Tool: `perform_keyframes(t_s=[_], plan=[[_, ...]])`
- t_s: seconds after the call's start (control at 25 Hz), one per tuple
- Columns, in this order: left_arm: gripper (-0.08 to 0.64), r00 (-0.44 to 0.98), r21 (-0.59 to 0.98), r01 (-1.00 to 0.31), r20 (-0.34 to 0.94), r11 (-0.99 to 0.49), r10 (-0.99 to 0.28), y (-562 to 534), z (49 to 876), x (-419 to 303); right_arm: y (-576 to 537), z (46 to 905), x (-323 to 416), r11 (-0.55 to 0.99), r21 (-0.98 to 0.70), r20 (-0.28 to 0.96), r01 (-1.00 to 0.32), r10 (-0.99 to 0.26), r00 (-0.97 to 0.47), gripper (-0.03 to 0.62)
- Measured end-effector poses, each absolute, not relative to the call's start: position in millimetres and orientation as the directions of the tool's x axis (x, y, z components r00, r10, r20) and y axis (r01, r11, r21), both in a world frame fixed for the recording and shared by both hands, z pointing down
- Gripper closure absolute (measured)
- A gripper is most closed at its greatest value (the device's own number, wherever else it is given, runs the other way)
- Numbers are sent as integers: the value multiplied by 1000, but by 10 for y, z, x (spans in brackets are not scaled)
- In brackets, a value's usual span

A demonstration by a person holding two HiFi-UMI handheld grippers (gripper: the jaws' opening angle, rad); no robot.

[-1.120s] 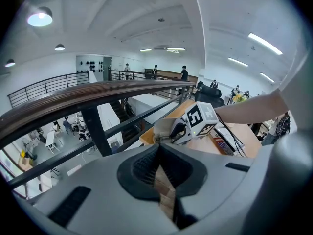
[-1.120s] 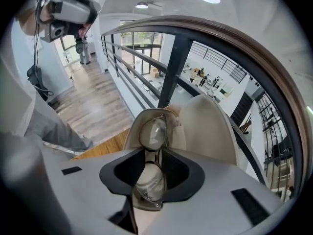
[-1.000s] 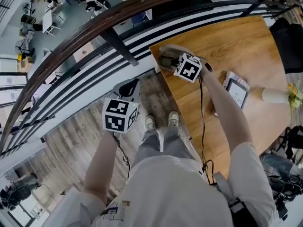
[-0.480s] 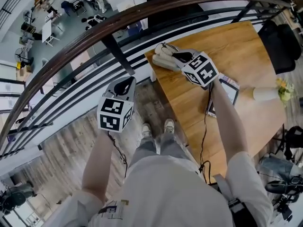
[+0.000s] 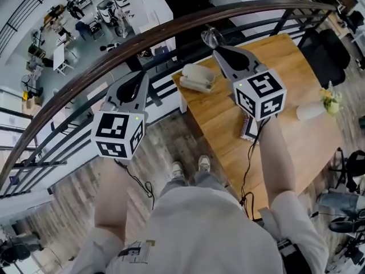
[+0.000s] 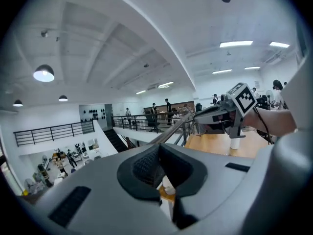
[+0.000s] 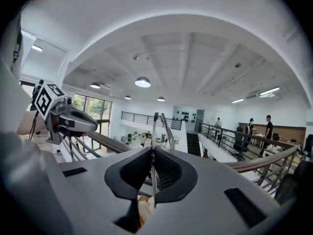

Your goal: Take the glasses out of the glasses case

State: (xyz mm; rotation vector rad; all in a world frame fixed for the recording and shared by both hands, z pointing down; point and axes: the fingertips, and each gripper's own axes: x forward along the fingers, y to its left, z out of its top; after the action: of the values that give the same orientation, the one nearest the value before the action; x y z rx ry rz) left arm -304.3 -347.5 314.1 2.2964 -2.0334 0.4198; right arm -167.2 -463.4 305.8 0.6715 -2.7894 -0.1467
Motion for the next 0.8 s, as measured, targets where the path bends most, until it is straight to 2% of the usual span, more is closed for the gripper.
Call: perform_keyframes(t_s=[0.16, 0.36, 0.64, 0.8], plan=[[543, 91, -228, -967, 128, -118, -988, -3352, 2577, -2942, -4291, 2420, -1517, 855, 191, 77, -483, -504, -860, 549], [543, 83, -324, -943, 12, -82, -996, -3108, 2080, -2796, -3875, 1825, -1285, 846, 146, -86, -512, -505, -859, 549], [543, 45, -374, -927, -66, -17, -997, -2767, 1865, -2813, -3442, 1536, -1008, 859, 44, -206, -510, -492, -846, 549], [543, 26, -370, -929, -60, -2, -998, -2589, 1927, -2882, -3264, 1579, -870, 851, 35, -212, -524, -506, -836, 549]])
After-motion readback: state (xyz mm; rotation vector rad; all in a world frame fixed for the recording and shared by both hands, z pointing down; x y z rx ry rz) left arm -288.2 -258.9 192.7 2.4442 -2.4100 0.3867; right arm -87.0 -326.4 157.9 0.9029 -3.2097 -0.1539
